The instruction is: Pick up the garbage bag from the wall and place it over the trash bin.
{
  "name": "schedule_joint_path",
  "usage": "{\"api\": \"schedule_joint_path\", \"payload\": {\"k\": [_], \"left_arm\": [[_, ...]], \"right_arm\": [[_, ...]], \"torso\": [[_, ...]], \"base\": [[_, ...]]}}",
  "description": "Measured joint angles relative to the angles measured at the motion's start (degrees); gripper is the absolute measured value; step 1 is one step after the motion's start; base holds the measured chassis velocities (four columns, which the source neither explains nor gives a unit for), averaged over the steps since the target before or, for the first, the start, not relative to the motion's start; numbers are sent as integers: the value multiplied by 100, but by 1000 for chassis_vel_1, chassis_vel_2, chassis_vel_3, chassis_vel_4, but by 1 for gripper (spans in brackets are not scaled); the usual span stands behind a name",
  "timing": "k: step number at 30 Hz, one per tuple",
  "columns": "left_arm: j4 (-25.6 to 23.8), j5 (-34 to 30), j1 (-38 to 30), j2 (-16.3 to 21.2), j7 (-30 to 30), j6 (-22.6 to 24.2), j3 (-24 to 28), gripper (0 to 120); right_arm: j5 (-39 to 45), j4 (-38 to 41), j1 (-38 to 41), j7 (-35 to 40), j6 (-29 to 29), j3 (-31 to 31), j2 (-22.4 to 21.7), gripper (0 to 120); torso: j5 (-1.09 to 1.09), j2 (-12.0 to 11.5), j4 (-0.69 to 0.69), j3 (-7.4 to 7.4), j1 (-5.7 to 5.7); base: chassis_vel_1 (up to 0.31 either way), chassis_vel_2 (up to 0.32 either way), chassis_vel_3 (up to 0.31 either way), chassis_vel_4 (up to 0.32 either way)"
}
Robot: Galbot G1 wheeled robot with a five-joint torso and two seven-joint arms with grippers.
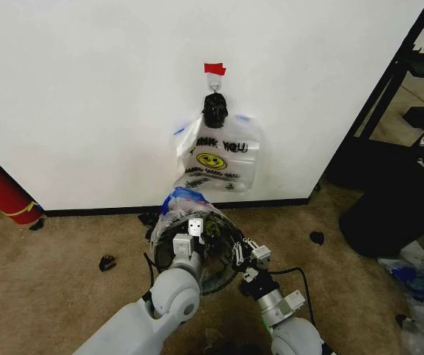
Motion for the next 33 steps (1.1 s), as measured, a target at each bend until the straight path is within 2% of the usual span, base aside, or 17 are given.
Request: {"api": "schedule_joint_path", "payload": {"k": [21, 28, 33], "left_arm": [[263, -124, -170, 111, 55, 83, -33, 0], [-77, -105, 139, 304, 440, 39, 102, 0], [-359, 217, 452, 489, 757, -31, 250, 0]], "right_arm": [[3, 86, -207, -718, 357, 183, -58, 0], [310, -193, -20, -649, 436, 269, 9, 0], [778, -508, 226, -712, 461, 273, 97, 0]], "torso": [[0, 1, 0, 0, 0], [0, 1, 0, 0, 0], [-1, 1, 1, 0, 0]], "base": [[0, 0, 0, 0], [0, 0, 0, 0], [0, 0, 0, 0]]}}
